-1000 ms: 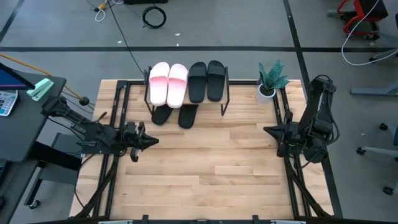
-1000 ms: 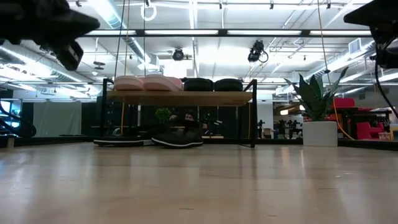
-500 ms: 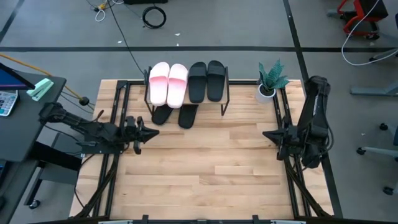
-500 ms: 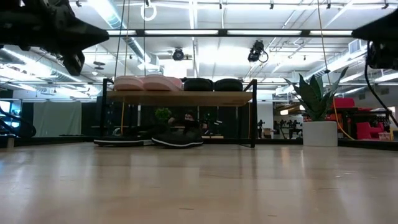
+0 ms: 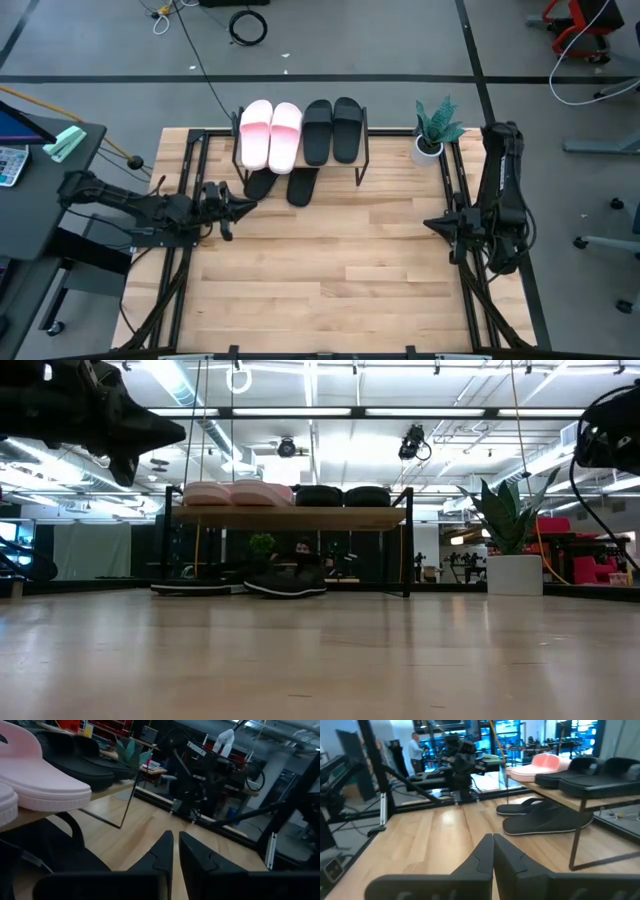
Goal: Pick and place slides into the shelf
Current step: Return to Home Position
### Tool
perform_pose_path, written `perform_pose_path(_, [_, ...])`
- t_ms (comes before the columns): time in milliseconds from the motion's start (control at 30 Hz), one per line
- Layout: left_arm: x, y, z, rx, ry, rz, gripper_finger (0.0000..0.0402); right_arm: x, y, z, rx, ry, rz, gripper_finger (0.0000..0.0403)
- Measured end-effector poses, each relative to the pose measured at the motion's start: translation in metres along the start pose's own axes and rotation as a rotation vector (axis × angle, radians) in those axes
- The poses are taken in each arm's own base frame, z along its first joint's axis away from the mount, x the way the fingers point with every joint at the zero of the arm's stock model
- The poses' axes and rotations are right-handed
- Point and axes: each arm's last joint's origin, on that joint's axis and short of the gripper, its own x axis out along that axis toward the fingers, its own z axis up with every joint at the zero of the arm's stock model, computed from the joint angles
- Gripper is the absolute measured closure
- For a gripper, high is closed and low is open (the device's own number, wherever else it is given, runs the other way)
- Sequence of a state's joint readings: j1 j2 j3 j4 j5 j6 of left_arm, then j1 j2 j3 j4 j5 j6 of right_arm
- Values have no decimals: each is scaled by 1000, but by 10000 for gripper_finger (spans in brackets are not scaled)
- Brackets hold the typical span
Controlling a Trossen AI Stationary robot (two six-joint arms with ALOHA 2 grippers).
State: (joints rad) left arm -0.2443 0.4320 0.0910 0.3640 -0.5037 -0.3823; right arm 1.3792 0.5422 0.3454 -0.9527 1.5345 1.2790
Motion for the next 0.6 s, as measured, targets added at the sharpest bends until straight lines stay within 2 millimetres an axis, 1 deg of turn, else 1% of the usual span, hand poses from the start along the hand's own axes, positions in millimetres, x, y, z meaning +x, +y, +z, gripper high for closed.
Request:
perform_pose_path(133, [0, 1, 0, -3, -4, 8, 367, -2, 2, -5, -51, 0, 23, 393])
perform_pose_path(267, [0, 1, -1, -14, 5, 11, 373, -2, -5, -21, 13, -13, 23, 393])
perform_pose_path(433, [0, 1, -1, -19, 6, 11, 378, -1, -6, -19, 27, -29, 19, 393])
perform_pose_path(600, [0, 1, -1, -34, 6, 12, 372, -1, -11, -19, -36, -27, 18, 393])
